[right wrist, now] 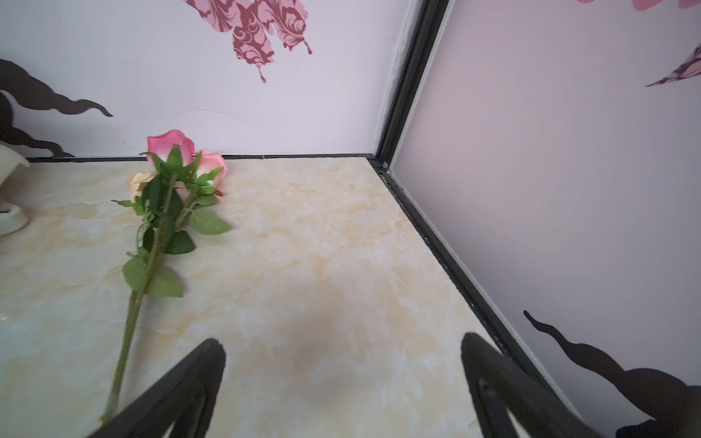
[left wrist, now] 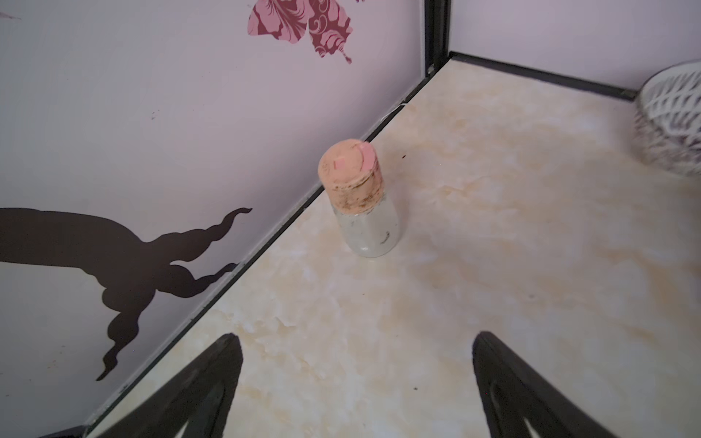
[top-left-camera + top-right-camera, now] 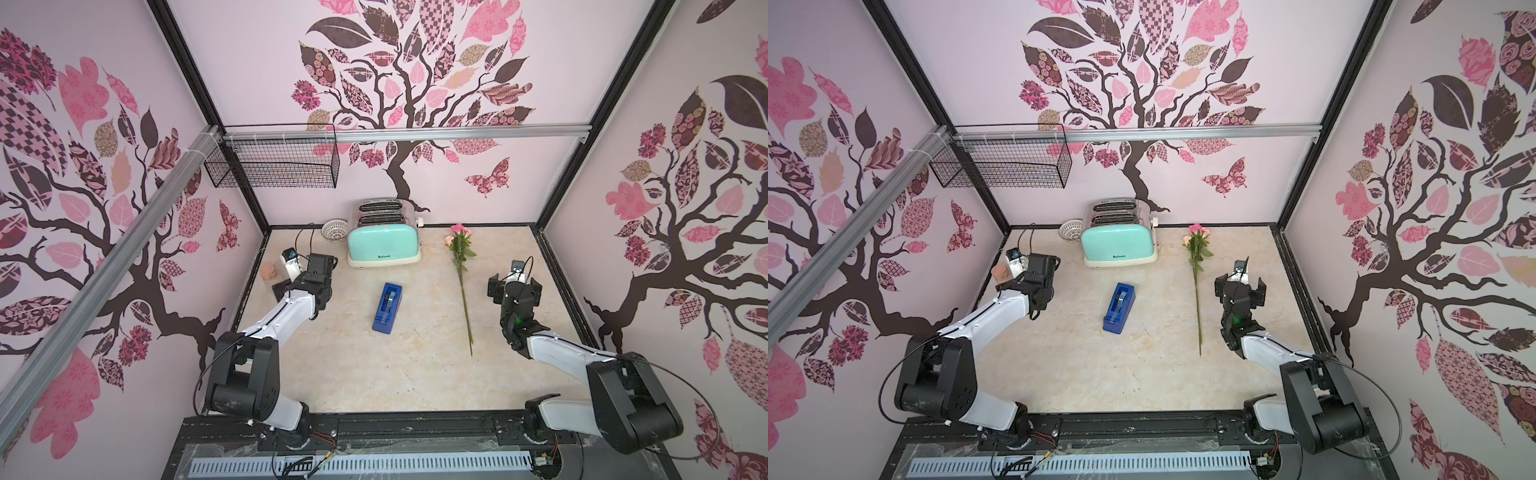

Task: Wrap bouquets with tape
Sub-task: Reset both arms

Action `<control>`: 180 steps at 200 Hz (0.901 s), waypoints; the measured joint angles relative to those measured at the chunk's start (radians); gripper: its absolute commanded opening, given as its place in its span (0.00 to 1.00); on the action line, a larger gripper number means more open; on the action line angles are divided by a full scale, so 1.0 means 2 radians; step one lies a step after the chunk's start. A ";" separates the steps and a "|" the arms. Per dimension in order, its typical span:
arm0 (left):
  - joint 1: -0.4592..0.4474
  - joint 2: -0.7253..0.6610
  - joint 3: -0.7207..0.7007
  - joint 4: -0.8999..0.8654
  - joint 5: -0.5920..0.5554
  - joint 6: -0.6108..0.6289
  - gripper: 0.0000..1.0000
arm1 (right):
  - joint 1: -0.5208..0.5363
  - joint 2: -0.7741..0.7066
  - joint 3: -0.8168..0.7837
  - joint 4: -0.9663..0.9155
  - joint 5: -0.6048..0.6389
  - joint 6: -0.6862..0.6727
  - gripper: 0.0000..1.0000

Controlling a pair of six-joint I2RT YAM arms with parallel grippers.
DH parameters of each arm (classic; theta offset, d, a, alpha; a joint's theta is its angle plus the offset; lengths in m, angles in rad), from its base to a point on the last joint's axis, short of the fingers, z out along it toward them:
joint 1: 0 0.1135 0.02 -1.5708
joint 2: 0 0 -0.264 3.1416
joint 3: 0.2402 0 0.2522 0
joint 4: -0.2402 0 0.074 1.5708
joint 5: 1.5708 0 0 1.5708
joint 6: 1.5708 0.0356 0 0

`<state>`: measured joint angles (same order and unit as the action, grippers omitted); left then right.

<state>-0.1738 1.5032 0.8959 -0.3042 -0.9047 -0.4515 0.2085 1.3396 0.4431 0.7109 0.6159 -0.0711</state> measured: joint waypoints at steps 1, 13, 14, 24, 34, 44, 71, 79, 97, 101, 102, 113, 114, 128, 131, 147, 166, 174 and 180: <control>0.001 0.000 -0.002 0.002 0.000 0.001 0.98 | -0.001 0.001 0.000 0.001 0.000 0.000 1.00; 0.011 0.000 -0.038 0.042 -0.002 0.023 0.98 | -0.021 0.023 0.001 0.014 -0.007 0.006 1.00; 0.012 0.000 -0.040 0.045 -0.002 0.024 0.98 | -0.023 0.025 0.002 0.013 -0.008 0.007 1.00; 0.020 0.001 -0.067 0.082 -0.001 0.042 0.98 | -0.037 0.039 0.009 0.005 -0.015 0.013 1.00; 0.026 0.003 -0.096 0.137 0.010 0.067 0.98 | -0.048 0.055 0.023 -0.004 -0.022 0.017 1.00; 0.027 0.007 -0.118 0.186 0.029 0.090 0.98 | -0.053 0.063 0.034 -0.010 -0.031 0.019 1.00; 0.037 0.011 -0.155 0.292 0.079 0.122 0.98 | -0.052 0.062 0.035 -0.007 -0.075 0.018 1.00; 0.044 0.012 -0.163 0.324 0.093 0.126 0.98 | -0.052 0.061 0.026 0.000 -0.088 0.018 1.00; 0.061 0.012 -0.182 0.387 0.124 0.137 0.97 | -0.052 0.053 -0.021 0.042 -0.109 0.019 1.00; 0.064 0.012 -0.185 0.397 0.132 0.139 0.97 | -0.052 0.051 -0.035 0.049 -0.114 0.019 1.00; 0.064 0.012 -0.186 0.400 0.135 0.140 0.97 | -0.052 0.051 -0.036 0.050 -0.114 0.019 1.00; 0.066 0.012 -0.196 0.426 0.158 0.149 0.95 | -0.052 0.051 -0.057 0.055 -0.127 0.018 1.00; 0.066 0.012 -0.197 0.429 0.161 0.150 0.95 | -0.052 0.051 -0.058 0.055 -0.128 0.018 1.00; 0.066 0.012 -0.206 0.453 0.186 0.160 0.94 | -0.052 0.051 -0.064 0.058 -0.147 0.015 1.00; 0.065 0.012 -0.207 0.457 0.190 0.162 0.94 | -0.052 0.051 -0.064 0.060 -0.150 0.014 1.00; 0.065 0.012 -0.210 0.475 0.208 0.169 0.94 | -0.052 0.046 -0.066 0.080 -0.180 0.021 1.00; 0.065 0.012 -0.211 0.490 0.222 0.174 0.94 | -0.052 0.041 -0.065 0.095 -0.228 0.022 1.00; 0.065 0.012 -0.213 0.497 0.229 0.176 0.94 | -0.052 0.044 -0.063 0.101 -0.234 0.023 1.00; 0.065 0.011 -0.217 0.504 0.234 0.178 0.96 | -0.052 0.047 -0.064 0.110 -0.237 0.023 1.00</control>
<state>-0.0444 1.5261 0.4622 0.7033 -0.4366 -0.0959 0.1047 1.4342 0.3161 0.9302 0.1429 -0.0242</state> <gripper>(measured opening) 0.941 0.996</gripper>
